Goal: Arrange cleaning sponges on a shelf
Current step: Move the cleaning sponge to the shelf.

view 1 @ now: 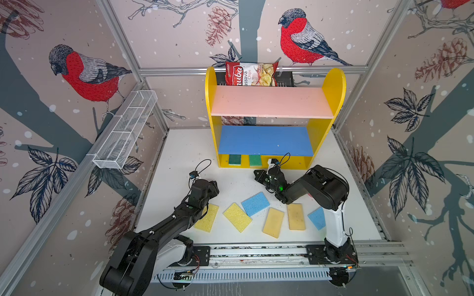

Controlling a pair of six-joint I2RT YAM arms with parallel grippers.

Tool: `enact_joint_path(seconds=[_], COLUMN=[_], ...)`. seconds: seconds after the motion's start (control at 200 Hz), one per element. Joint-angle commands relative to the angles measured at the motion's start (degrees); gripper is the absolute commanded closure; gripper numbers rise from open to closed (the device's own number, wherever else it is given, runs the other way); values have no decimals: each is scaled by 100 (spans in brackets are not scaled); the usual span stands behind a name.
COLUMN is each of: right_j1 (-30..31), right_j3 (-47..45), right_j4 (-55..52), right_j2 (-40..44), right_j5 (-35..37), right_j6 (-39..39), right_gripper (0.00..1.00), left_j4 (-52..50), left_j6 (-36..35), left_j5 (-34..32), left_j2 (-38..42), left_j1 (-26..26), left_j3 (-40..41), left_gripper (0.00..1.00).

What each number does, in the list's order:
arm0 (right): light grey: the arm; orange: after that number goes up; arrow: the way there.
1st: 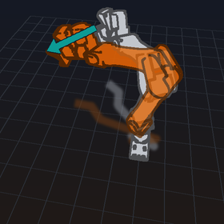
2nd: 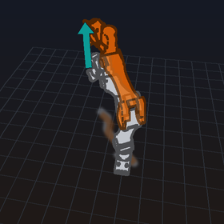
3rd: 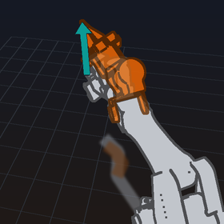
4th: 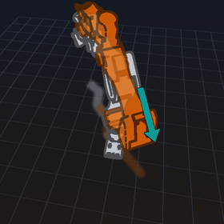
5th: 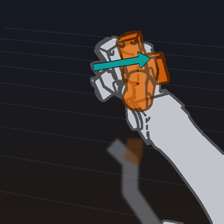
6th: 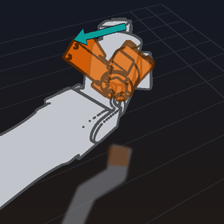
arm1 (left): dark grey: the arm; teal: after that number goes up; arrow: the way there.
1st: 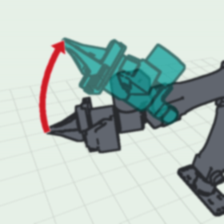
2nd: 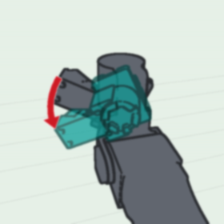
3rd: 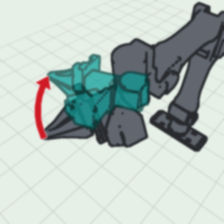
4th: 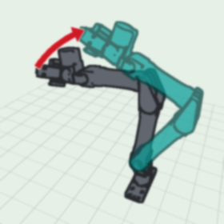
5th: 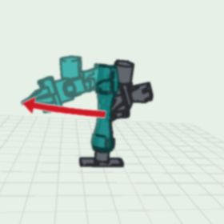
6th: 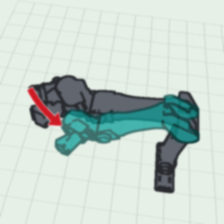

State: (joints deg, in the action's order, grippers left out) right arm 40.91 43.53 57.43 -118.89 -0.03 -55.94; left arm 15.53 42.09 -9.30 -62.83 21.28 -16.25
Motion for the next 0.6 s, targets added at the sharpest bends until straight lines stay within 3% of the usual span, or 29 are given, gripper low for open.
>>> enact_joint_path(seconds=[0.0,0.595], right_j1=[-38,-214], right_j3=[19,336], right_j4=[-612,-534], right_j2=[-129,-555], right_j5=[42,-168], right_j6=[-49,-196], right_gripper=[94,93], left_j4=[91,453], left_j6=[-10,304], left_j5=[-105,89], left_j2=[-85,-854], left_j1=[-10,-23], left_j3=[-23,-54], left_gripper=[38,38])
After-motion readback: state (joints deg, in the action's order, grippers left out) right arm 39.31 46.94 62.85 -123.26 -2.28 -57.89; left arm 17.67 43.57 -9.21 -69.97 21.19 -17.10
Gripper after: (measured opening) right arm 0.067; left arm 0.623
